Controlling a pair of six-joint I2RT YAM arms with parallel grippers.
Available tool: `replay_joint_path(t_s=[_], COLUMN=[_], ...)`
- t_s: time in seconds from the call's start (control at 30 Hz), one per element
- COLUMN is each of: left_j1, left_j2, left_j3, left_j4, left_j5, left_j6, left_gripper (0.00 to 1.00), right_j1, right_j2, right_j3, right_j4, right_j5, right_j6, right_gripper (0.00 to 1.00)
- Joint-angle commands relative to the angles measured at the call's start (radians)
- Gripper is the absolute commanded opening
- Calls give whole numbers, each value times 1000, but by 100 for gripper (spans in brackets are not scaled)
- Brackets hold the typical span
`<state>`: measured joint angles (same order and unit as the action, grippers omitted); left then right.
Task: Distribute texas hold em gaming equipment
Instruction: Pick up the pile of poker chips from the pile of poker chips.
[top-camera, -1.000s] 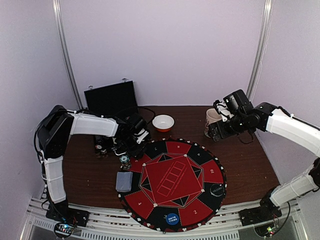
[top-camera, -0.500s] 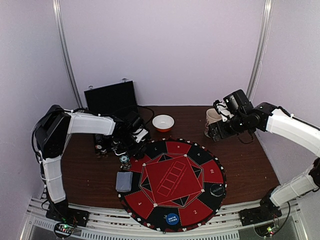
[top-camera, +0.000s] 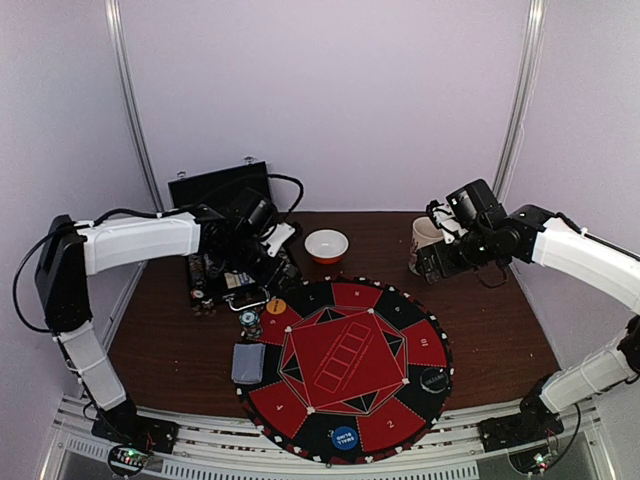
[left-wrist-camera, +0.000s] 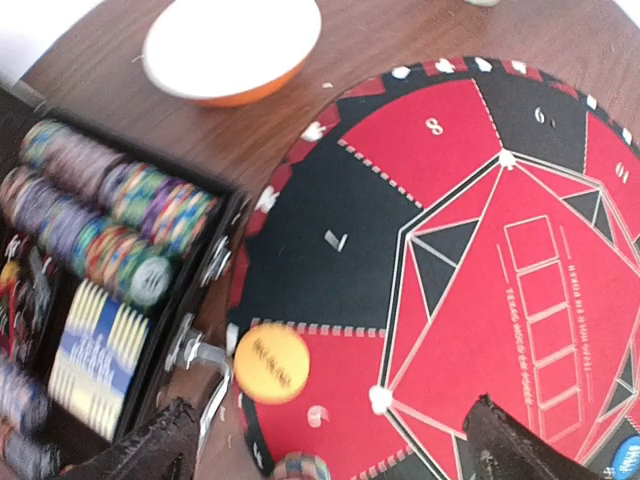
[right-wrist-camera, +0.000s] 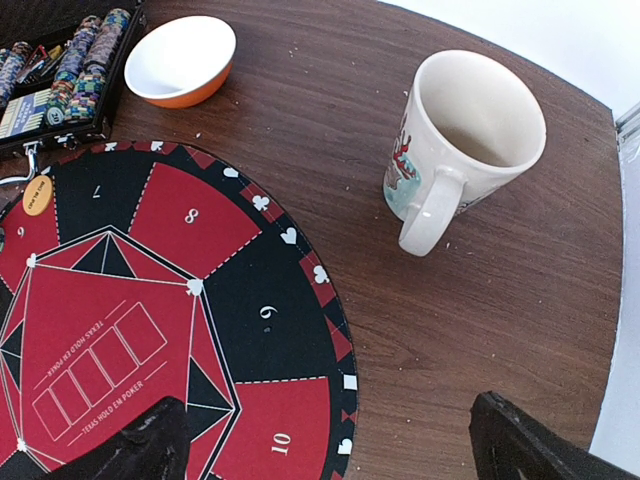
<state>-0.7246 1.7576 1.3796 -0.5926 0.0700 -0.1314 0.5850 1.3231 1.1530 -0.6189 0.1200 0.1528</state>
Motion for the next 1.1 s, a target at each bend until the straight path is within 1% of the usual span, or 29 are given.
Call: replay_joint_path(t_s=[0.0,0.07,0.17,0.37,0.47,0.53,0.63,0.8,0.97,1.07], left_j1=[2,2,2,6,15,25,34,50,52,52], left_j2=[-129,-161,-167,-87,-46,-32,-28,-6,6,0], left_j3=[-101,-150,-204,-235,-240,-239,-235,-253,-263,-267], left_j4=[-119,-134,-124,-71,-57,-55,-54,-46,-32,-31], left_j5=[-95,-120,-113,-78,-90,-103,-109,-69,-10,2], left_j6=[-74,-97,-105,-79,-67,-67,-64,-43,-34,-34], left_gripper=[98,98,98,98,98,94,85,73,70,62], right_j1=[10,12,14,17,17,16,19,18,18,18], right_j2=[-1,5,13,9,3,3,4,5,10,13], right_j3=[2,1,1,-1,-9,-12,-17,-16,-12,-12], right_j4=[-10,-7,-8,-13,-11,-13,-12,-10,-13,-14], right_j5=[7,5,3,7,13,14,15,17,16,16], right_j6=[-1,0,-1,-2,-3,-5,-6,-9,-10,-12], right_gripper=[100,100,100,100,100,100,100,100,100,100])
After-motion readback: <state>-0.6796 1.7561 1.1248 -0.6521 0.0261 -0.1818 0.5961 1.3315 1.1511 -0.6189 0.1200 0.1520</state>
